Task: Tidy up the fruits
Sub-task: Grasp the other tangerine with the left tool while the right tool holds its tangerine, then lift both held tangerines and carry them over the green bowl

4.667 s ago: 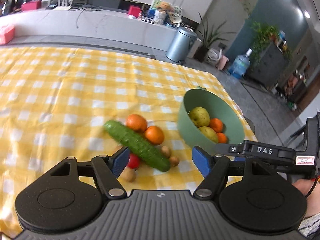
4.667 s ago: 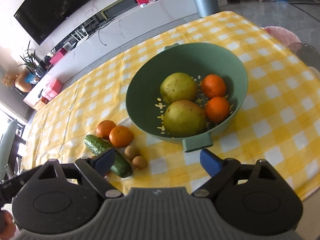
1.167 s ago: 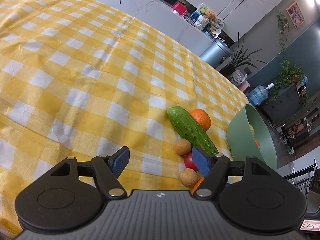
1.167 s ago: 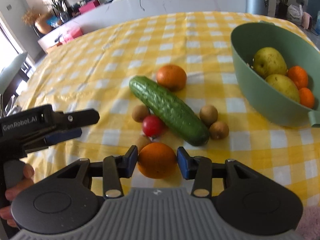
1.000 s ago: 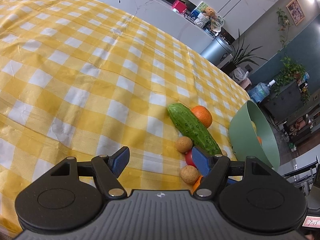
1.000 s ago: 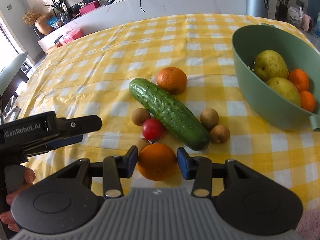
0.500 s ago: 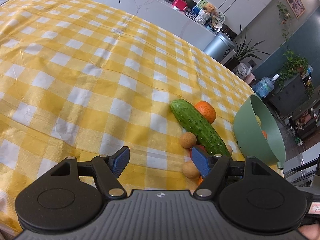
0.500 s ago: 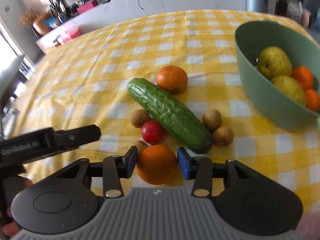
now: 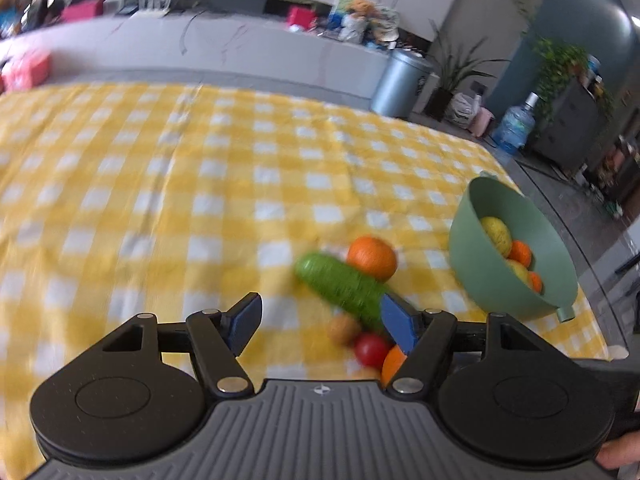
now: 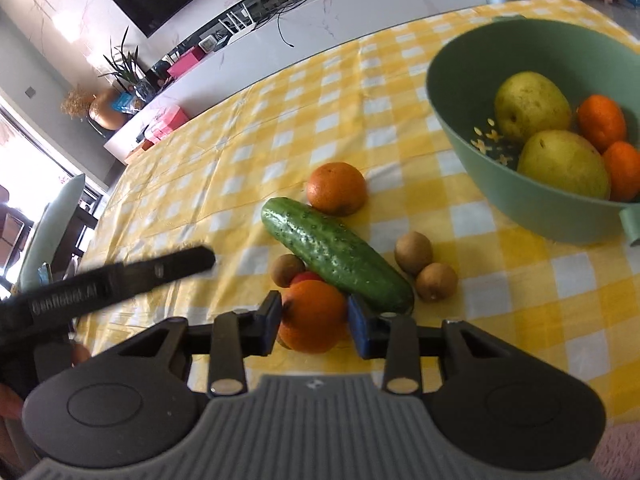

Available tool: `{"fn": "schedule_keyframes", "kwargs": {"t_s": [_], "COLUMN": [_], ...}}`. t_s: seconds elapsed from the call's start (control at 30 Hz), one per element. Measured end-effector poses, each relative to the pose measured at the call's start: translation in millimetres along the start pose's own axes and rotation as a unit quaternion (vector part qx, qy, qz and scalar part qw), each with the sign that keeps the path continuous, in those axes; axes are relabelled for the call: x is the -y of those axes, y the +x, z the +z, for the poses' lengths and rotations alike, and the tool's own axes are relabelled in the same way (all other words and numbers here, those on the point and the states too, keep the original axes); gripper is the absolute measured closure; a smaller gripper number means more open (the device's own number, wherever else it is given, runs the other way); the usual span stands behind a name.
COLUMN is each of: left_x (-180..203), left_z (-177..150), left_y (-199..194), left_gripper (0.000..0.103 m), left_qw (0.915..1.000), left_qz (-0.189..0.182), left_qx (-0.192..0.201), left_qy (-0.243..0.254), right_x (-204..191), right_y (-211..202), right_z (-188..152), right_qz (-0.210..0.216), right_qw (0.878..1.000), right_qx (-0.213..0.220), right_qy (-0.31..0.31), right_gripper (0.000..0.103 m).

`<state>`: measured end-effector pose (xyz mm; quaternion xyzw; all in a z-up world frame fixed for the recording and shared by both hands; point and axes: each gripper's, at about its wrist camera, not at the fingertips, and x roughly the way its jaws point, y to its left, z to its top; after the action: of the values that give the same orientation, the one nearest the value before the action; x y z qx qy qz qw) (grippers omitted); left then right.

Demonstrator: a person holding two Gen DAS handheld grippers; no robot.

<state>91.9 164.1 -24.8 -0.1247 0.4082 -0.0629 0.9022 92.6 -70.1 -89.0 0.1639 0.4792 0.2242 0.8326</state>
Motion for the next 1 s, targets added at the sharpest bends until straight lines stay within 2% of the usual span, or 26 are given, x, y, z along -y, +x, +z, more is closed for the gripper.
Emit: {"fn": "schedule_keyframes", "kwargs": {"t_s": [0.23,0.3,0.37,0.47,0.53,0.63,0.73,0.8,0.83,0.93,1.0], "left_x": [25,39,53,71,77,76,70,62,60,64,63], "left_z": [36,45,49,45,42,42,45,47,47,47,47], "left_y": [32,49,68,89,101,119,134,141,140,138,136], "left_gripper": [0.023,0.023,0.023,0.023,0.023,0.023,0.033,0.045,0.049,0.050,0.050], "left_qw": [0.9988,0.9958,0.9893,0.9804,0.9763,0.9738,0.9761,0.9777,0.9803,0.9821,0.9835], "left_qz": [-0.026,-0.046,-0.062,-0.029,-0.012,0.011,0.032,0.034,0.032,0.054,0.055], "left_qx": [-0.018,-0.036,-0.065,-0.089,-0.099,-0.128,-0.146,-0.164,-0.160,-0.149,-0.146], "left_qy": [0.038,0.070,0.115,0.173,0.192,0.188,0.158,0.126,0.111,0.103,0.091], "right_x": [2,-2,-5,-4,-3,-3,-1,-1,-1,-2,-2], "right_y": [2,3,2,3,4,6,7,8,8,9,9], "right_z": [-1,-2,-4,-4,-3,-3,-2,-2,-2,-2,-2], "right_qz": [0.000,-0.006,-0.011,-0.008,-0.007,-0.005,-0.002,-0.002,-0.004,-0.006,-0.005], "right_qw": [1.000,1.000,1.000,1.000,1.000,1.000,1.000,1.000,1.000,1.000,1.000], "right_qx": [-0.002,-0.001,-0.001,-0.002,-0.003,-0.005,-0.007,-0.009,-0.010,-0.010,-0.012], "right_qy": [-0.003,-0.015,-0.027,-0.024,-0.023,-0.025,-0.021,-0.019,-0.018,-0.021,-0.021], "right_gripper": [0.068,0.067,0.066,0.066,0.066,0.065,0.065,0.065,0.065,0.064,0.064]}}
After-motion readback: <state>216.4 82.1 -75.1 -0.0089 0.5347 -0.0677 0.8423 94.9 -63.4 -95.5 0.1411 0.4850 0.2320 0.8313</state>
